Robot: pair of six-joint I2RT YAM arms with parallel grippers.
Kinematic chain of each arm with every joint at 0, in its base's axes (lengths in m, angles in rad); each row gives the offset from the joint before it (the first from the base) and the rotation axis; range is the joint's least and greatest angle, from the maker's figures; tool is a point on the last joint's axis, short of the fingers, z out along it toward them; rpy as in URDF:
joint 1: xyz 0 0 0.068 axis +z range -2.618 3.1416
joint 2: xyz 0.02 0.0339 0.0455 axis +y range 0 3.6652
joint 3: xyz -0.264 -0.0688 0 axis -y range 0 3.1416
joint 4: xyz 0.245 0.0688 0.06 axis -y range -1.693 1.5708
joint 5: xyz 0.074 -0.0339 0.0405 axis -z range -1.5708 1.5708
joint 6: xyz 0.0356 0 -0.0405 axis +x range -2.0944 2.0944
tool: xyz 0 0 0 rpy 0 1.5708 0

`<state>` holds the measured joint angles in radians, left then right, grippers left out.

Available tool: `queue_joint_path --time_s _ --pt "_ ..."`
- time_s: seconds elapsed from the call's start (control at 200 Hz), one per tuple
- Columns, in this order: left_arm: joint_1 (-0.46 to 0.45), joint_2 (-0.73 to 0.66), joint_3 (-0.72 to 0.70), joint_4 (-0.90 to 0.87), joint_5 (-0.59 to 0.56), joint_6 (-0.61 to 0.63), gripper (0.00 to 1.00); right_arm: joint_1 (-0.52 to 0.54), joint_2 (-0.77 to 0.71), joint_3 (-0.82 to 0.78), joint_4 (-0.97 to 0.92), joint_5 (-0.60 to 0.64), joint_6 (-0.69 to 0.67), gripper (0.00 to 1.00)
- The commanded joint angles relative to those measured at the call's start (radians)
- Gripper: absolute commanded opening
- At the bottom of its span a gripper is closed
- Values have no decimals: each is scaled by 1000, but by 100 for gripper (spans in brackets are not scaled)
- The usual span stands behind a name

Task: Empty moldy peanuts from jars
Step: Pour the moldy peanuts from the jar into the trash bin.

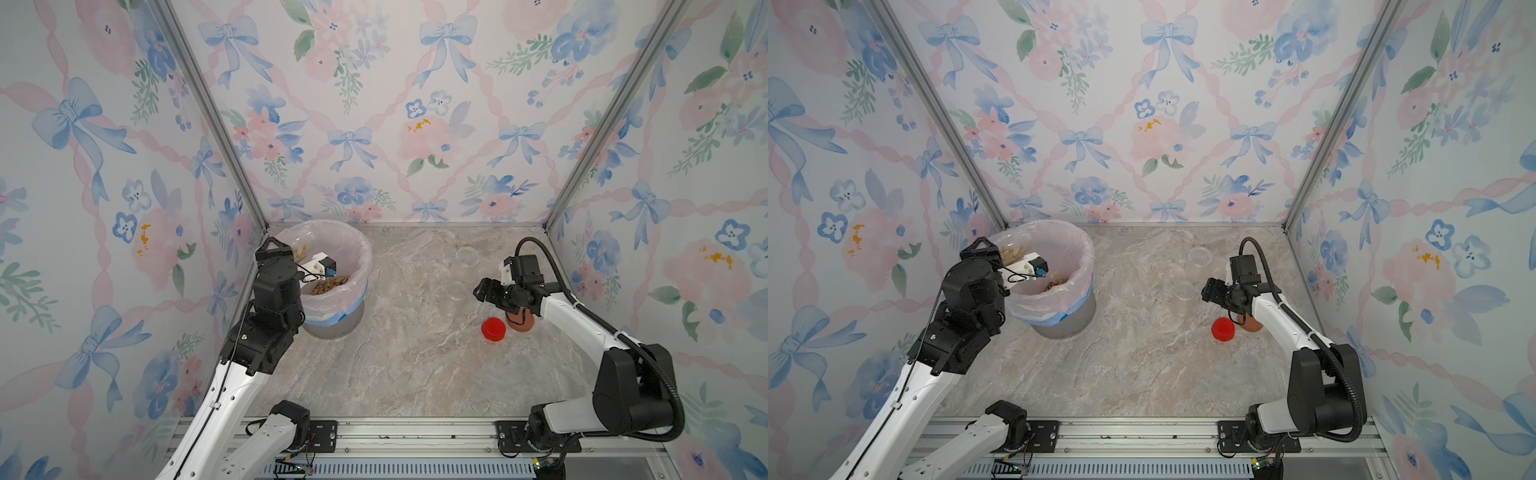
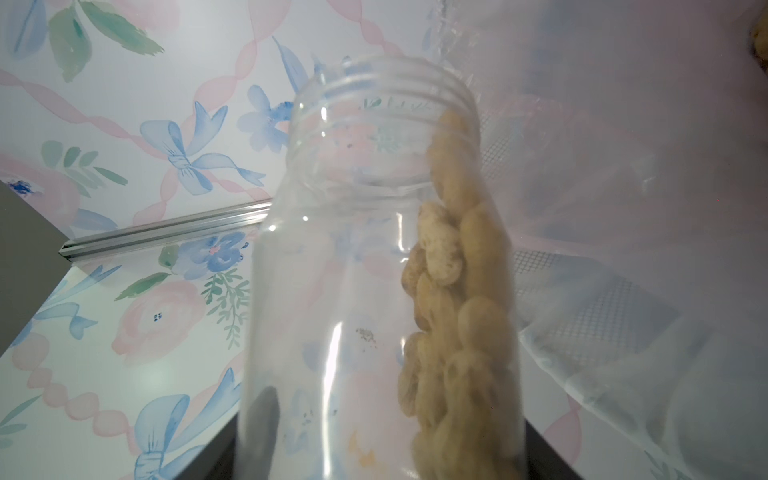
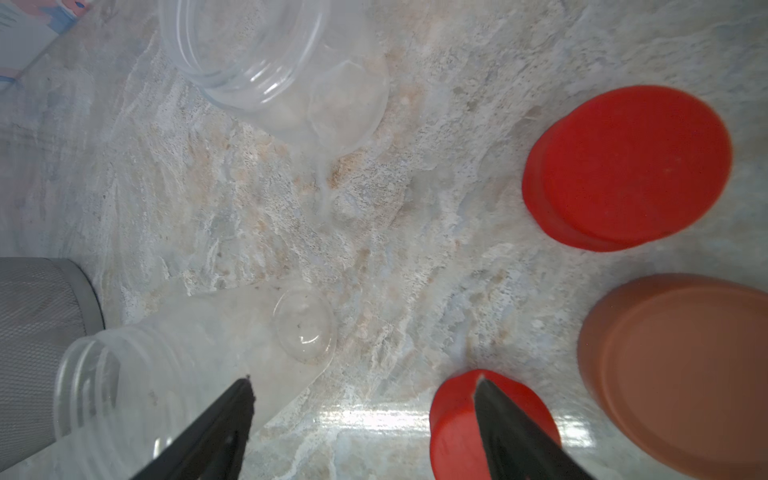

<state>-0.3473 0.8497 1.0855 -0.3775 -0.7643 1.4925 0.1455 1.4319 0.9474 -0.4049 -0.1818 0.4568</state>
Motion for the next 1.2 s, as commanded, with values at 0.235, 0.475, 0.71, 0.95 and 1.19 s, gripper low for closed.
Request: queue_joint_path --time_s 0.235,0.475,0.71,0.95,1.19 --pt "-15 -94 -55 -166 80 -3 11 33 -41 18 26 -6 32 85" --pt "-35 -104 -53 -207 106 2 11 83 -28 72 3 18 31 85" --pt "-44 -24 9 -187 90 16 9 133 -34 70 43 31 65 85" --pt "-47 3 17 -165 81 41 8 144 -14 67 62 34 67 84" --pt "59 -8 -13 -166 165 -47 11 146 -31 80 53 35 47 85"
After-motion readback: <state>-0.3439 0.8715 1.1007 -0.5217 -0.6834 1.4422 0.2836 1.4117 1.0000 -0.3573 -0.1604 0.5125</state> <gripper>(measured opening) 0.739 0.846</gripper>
